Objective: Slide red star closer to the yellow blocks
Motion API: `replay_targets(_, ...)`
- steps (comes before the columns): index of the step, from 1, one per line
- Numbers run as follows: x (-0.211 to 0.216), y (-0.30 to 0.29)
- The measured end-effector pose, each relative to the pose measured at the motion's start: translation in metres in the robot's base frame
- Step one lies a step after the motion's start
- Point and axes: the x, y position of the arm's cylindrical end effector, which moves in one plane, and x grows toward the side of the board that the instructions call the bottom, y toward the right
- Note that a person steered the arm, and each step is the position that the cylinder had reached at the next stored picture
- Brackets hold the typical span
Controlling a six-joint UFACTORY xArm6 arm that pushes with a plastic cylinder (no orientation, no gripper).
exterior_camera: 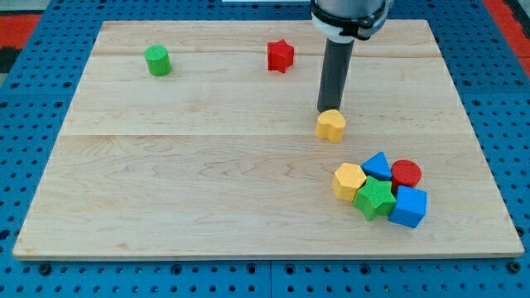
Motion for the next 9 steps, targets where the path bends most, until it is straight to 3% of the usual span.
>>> replay_targets(4, 0.057, 0.0)
replay_targets(7, -0.094, -0.003)
replay_targets(9, -0.144, -0.037)
